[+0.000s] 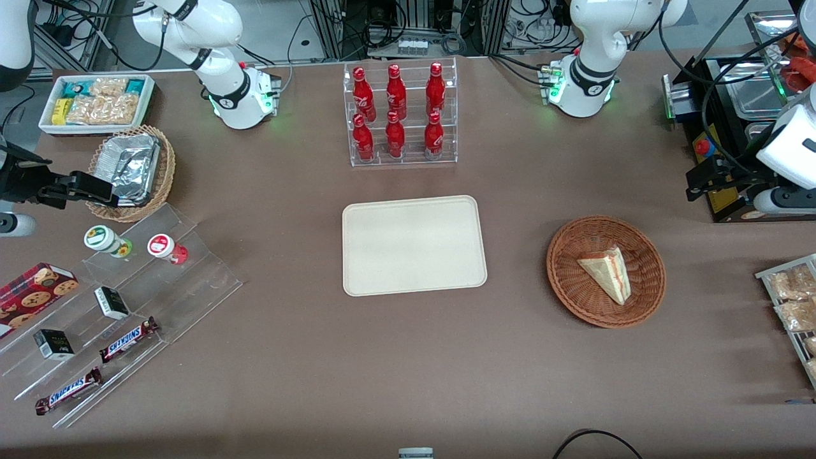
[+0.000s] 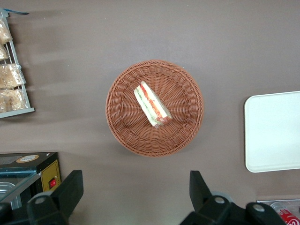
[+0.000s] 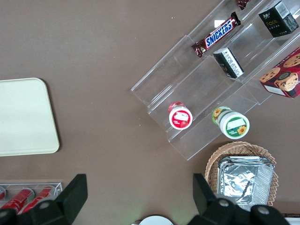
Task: Place sandwich from basket to tray
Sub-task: 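Move the left gripper over the wicker basket holding the sandwich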
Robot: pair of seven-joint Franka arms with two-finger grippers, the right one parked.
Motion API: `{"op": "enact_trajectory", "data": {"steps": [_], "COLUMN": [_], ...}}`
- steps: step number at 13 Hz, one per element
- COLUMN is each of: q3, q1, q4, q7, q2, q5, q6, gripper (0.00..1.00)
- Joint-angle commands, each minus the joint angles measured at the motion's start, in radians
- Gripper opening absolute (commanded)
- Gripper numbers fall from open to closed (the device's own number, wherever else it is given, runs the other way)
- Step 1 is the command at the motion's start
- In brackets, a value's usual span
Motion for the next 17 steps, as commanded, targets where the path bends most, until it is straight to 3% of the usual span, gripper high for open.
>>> {"op": "enact_trajectory", "data": {"steps": [1, 5, 9, 17], "q3": [-0.018, -0.018, -0.018, -0.041], "q1": [0.023, 0.023, 0.021, 0.014], "q4": [0.022, -0.022, -0.217, -0.568], "q7": [0.024, 0.021, -0.044, -0.520], "q2": [0.012, 0.052, 0.034, 0.046], "q5": [-0.007, 0.006, 0.007, 0.006], "q6": [-0.033, 0.026, 0.228, 0.658], "gripper": [1.00, 1.00, 1.00, 1.00]}}
